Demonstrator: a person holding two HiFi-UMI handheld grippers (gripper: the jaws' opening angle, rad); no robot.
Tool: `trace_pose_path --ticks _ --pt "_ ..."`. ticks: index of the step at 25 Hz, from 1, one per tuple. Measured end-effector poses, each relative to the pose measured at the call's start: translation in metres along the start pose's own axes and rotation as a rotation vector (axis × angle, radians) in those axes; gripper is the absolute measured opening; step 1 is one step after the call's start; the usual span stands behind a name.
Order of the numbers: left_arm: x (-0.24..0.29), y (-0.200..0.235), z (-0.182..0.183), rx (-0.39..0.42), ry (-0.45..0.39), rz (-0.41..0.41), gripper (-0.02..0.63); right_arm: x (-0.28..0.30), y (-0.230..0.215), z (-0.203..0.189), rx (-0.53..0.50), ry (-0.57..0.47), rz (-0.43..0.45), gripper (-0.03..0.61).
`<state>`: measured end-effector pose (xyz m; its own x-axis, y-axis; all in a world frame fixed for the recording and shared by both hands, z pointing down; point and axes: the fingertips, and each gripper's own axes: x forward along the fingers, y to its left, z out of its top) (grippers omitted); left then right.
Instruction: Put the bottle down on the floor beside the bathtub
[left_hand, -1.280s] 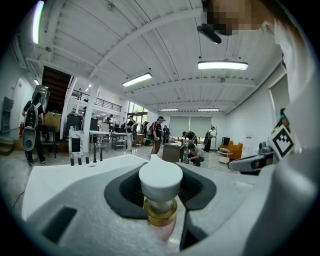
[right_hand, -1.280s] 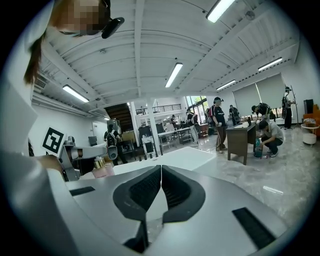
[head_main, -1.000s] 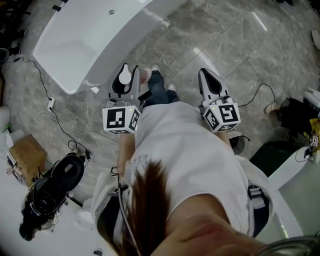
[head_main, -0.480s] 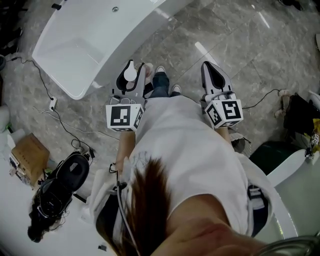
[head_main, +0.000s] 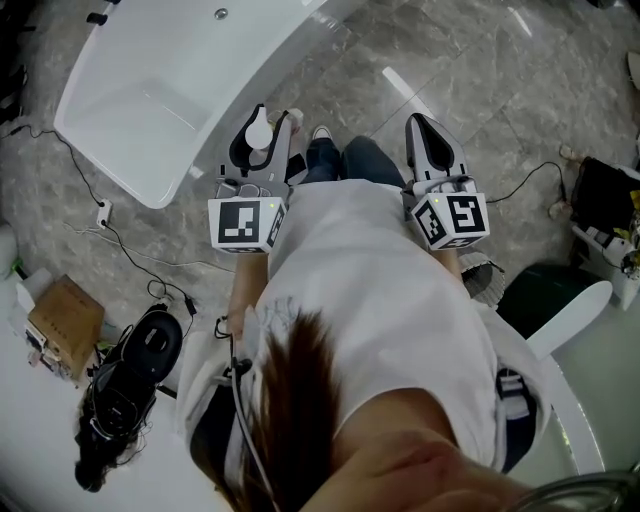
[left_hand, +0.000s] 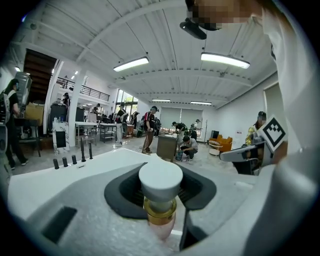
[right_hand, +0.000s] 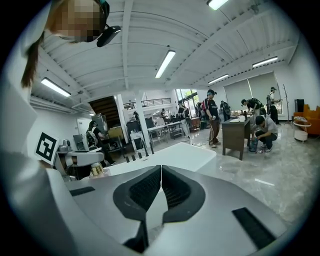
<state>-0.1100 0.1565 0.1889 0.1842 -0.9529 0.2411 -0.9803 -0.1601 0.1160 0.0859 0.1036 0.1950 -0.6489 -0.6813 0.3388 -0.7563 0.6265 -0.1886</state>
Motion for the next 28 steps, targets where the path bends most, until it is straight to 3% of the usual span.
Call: trace_pose_path --ticks 12,22,28 --pt "0.021 0.012 0.000 -0.004 0.021 -0.018 0.144 0.023 -0.007 0.006 -0.006 0.032 -0.011 0.014" --pt "0.065 0.030 0.002 -0.027 0.045 0.045 0.144 0.069 -0.039 0.024 -0.009 0.042 0.030 0.014" --pt "0.109 0.031 0.015 -0.031 0.039 0.110 0.144 0.101 -0.082 0.047 -0.019 0.043 0.067 0.014"
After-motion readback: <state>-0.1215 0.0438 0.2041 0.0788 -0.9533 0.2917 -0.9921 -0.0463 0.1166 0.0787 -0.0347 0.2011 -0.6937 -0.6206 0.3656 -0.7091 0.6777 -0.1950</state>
